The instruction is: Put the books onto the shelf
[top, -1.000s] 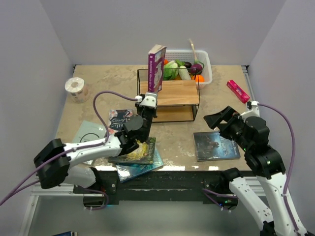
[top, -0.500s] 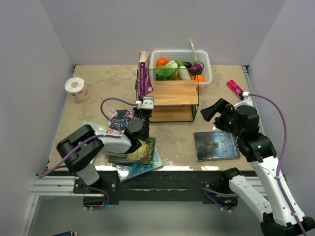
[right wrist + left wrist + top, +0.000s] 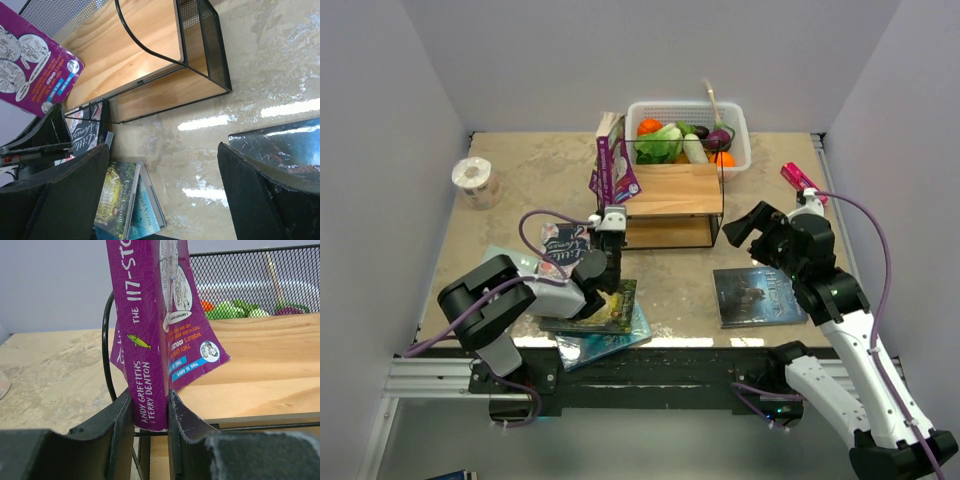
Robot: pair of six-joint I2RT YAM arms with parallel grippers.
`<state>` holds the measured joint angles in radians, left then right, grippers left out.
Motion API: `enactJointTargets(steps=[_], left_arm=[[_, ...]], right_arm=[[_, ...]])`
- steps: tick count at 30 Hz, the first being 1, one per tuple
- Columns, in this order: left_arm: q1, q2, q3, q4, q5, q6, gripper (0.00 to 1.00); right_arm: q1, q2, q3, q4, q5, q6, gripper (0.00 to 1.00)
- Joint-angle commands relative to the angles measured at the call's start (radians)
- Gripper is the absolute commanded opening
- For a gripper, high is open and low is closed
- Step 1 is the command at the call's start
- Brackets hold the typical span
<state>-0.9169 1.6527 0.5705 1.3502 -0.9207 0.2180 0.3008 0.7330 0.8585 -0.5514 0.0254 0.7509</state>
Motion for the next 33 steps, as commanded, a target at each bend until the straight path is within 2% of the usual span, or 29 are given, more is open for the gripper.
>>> enactJointTargets(steps=[1,5,8,11,12,13,15,17,20,26,29,33], left_arm=[[-0.026,-0.046,-0.060,0.176,-0.017,-0.023,0.00],[-0.062,-0.225,-0.066,0.161,0.003,0.012,0.00],[-0.098,-0.380,-0.025,0.051,0.042,0.044,0.00],[-0.126,-0.499,0.092,-0.263,0.130,-0.009,0.00],[-0.132,-0.511,0.135,-0.440,0.153,-0.019,0.00],[-0.138,-0.514,0.216,-0.506,0.151,-0.011,0.00],[-0.174,-0.473,0.291,-0.645,0.072,0.067,0.00],[-0.209,-0.409,0.393,-0.707,-0.005,0.137,0.00],[-0.238,-0.340,0.468,-0.692,-0.133,0.332,0.00],[-0.246,-0.226,0.577,-0.677,-0.237,0.544,0.00],[-0.258,-0.211,0.582,-0.574,-0.276,0.630,0.00],[-0.270,-0.212,0.579,-0.537,-0.279,0.655,0.00]], right_arm=[[0.006,-0.007,0.005,0.068,-0.022,-0.016,0.93],[0.011,0.002,0.062,0.085,-0.054,-0.042,0.93],[0.011,0.035,0.131,0.103,-0.079,-0.056,0.93],[0.034,0.119,0.254,0.097,-0.127,-0.071,0.92],[0.044,0.146,0.296,0.082,-0.131,-0.077,0.92],[0.079,0.172,0.339,0.050,-0.124,-0.084,0.92],[0.127,0.245,0.465,0.024,-0.099,-0.096,0.92],[0.202,0.282,0.567,0.010,-0.087,-0.090,0.92],[0.290,0.335,0.676,0.007,-0.050,-0.084,0.93],[0.339,0.411,0.839,-0.001,-0.042,-0.097,0.94],[0.337,0.486,0.953,-0.100,-0.007,-0.119,0.94],[0.339,0.513,0.967,-0.156,0.025,-0.133,0.95]])
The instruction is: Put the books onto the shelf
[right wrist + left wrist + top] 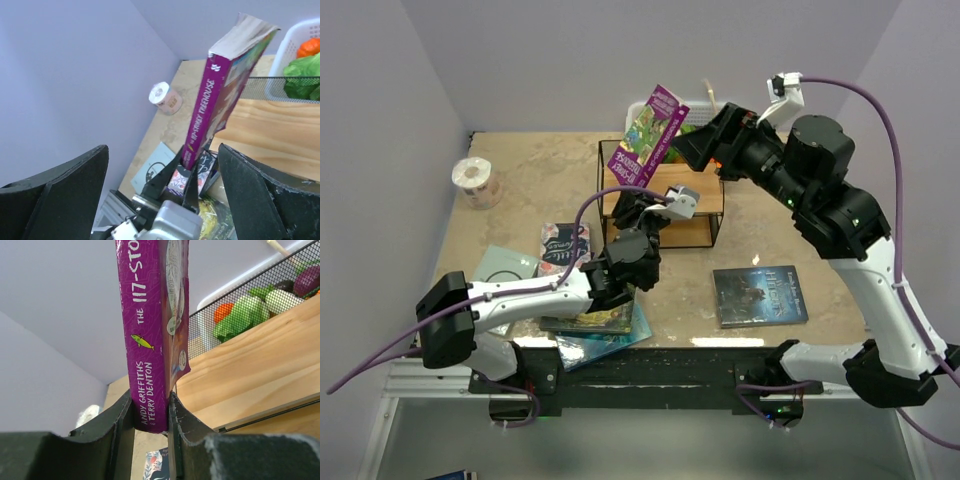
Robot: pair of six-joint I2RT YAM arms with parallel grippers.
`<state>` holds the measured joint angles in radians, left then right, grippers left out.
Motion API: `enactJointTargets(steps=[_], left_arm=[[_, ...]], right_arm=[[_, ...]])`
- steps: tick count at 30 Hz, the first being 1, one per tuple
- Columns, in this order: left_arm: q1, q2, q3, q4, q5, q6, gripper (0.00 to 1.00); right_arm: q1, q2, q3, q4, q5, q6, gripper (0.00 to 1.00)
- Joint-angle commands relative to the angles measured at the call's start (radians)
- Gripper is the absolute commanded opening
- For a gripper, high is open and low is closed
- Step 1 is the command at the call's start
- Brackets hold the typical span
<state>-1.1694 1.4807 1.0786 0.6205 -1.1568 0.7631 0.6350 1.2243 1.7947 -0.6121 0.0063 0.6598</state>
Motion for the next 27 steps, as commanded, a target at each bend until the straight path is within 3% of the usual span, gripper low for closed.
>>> enactJointTargets(steps=[1,8,12,23,25,27], left_arm=[[-0.025,-0.037,0.066,0.217,-0.044,0.128,0.00],[-0.084,0.004,0.012,0.491,-0.044,0.401,0.00],[-0.113,0.049,-0.008,0.689,-0.053,0.539,0.00],[-0.133,0.050,-0.039,0.745,-0.058,0.579,0.00],[-0.141,0.047,-0.045,0.768,-0.057,0.602,0.00],[-0.151,0.043,-0.058,0.785,-0.049,0.610,0.00]], right_arm=[[0.003,0.026,0.028,-0.109,0.044,-0.043,0.95],[0.003,0.064,0.011,-0.112,0.058,-0.034,0.95],[0.003,0.119,0.089,-0.129,0.067,-0.037,0.95],[0.002,0.152,0.134,-0.101,0.043,-0.040,0.93],[0.000,0.171,0.141,-0.101,0.046,-0.040,0.90],[-0.006,0.182,0.141,-0.089,0.041,-0.042,0.81]])
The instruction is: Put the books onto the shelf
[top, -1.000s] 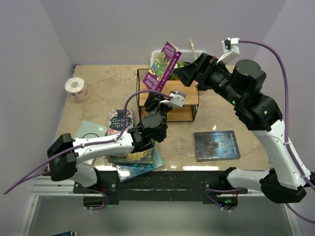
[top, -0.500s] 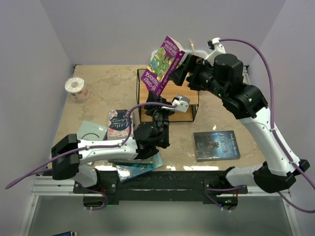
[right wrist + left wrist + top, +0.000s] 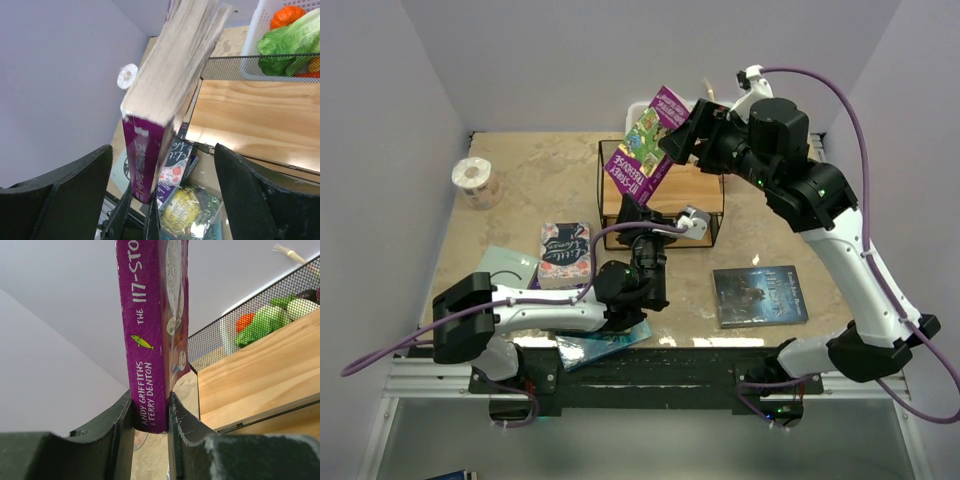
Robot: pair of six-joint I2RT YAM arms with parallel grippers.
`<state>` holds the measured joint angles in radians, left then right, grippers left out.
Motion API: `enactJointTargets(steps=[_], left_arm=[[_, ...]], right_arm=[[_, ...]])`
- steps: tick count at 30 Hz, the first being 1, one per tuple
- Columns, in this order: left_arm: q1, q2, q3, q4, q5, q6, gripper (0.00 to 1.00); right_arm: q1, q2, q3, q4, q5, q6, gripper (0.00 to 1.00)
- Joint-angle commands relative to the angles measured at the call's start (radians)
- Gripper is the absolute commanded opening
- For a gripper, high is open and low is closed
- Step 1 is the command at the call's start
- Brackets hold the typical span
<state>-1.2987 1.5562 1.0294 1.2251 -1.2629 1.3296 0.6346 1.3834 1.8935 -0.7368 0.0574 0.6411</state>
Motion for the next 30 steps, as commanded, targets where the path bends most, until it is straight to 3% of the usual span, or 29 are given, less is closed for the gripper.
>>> enactJointTargets(steps=[1,5,6,8,9,11,13,15,16,18,19,22,25,30], left_arm=[[-0.025,-0.036,-0.014,0.185,0.060,0.048,0.00],[-0.037,-0.048,-0.043,0.200,0.066,0.046,0.00],[-0.036,-0.051,-0.048,0.205,0.066,0.046,0.00],[-0.037,-0.057,-0.064,0.224,0.063,0.051,0.00],[-0.036,-0.056,-0.068,0.237,0.060,0.052,0.00],[-0.031,-0.051,-0.068,0.280,0.030,0.075,0.04],[-0.017,-0.032,-0.060,0.328,-0.002,0.130,0.25],[-0.004,-0.012,-0.055,0.385,-0.085,0.186,0.37],[-0.001,-0.008,-0.063,0.506,-0.119,0.263,0.55],[0.013,-0.005,-0.066,0.676,-0.231,0.380,0.68],[0.019,-0.018,-0.077,0.674,-0.286,0.379,0.76],[0.018,-0.097,-0.142,0.677,-0.433,0.295,0.81],[-0.042,-0.186,-0.187,0.677,-0.435,0.257,0.98],[0.005,-0.295,-0.124,0.675,-0.432,0.206,1.00]], right_arm=[[-0.010,0.034,0.045,0.040,-0.017,-0.023,0.77],[-0.030,0.052,0.050,0.082,-0.054,-0.027,0.54],[-0.033,0.057,0.056,0.085,-0.080,-0.034,0.37],[-0.039,0.066,0.076,0.077,-0.099,-0.037,0.19],[-0.039,0.068,0.079,0.073,-0.102,-0.044,0.00],[-0.038,0.065,0.088,0.063,-0.094,-0.052,0.00],[-0.039,0.062,0.093,0.050,-0.059,-0.070,0.00],[-0.038,0.057,0.096,0.039,-0.024,-0.084,0.00],[-0.038,0.059,0.110,0.033,0.023,-0.090,0.00],[-0.036,0.057,0.124,0.040,0.074,-0.103,0.00],[-0.036,0.055,0.124,0.046,0.097,-0.110,0.00],[-0.038,0.043,0.096,0.111,0.206,-0.132,0.00],[-0.036,0.040,0.066,0.178,0.282,-0.144,0.00],[-0.035,0.045,-0.014,0.293,0.326,-0.121,0.00]])
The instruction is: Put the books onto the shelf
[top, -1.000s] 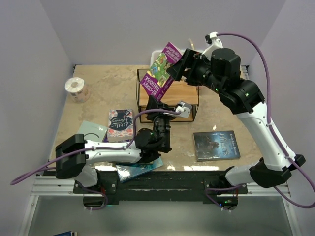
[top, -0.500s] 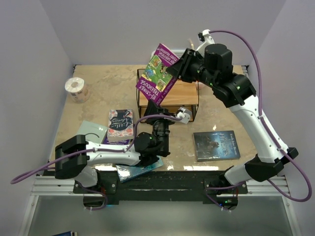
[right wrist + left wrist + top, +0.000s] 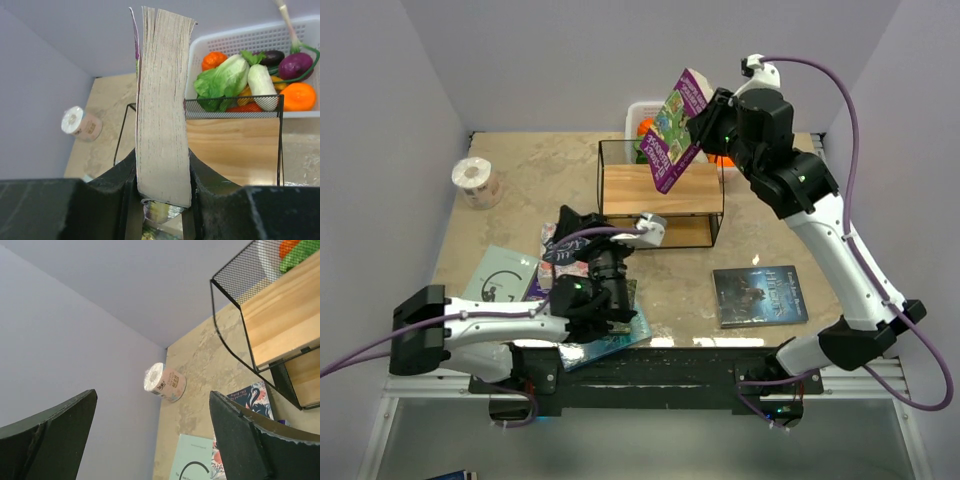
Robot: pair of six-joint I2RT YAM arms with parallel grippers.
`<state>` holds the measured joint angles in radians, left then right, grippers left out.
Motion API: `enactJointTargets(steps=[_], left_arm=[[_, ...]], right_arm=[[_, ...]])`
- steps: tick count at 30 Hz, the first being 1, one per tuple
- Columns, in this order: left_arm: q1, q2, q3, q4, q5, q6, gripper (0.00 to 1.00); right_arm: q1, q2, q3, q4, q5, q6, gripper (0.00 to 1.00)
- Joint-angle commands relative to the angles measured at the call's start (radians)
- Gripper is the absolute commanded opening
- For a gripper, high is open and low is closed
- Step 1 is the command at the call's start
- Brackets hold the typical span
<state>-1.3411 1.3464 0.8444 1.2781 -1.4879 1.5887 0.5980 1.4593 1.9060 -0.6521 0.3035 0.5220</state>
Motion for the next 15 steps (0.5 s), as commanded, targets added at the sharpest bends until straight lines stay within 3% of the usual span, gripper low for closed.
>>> enactJointTargets(steps=[1,11,15], left_arm=[[0.071,-0.089,0.086,0.621,-0.204,-0.050,0.99],[0.321,0.080,0.145,0.622,-0.172,-0.105,1.00],[0.421,0.109,0.305,0.624,-0.160,-0.084,1.00]], right_arm=[[0.002,-0.027,-0.030,0.216,0.079,0.004,0.00],[0.055,0.084,0.050,0.184,0.062,0.012,0.00],[0.056,0.104,0.103,0.160,0.069,-0.014,0.00]])
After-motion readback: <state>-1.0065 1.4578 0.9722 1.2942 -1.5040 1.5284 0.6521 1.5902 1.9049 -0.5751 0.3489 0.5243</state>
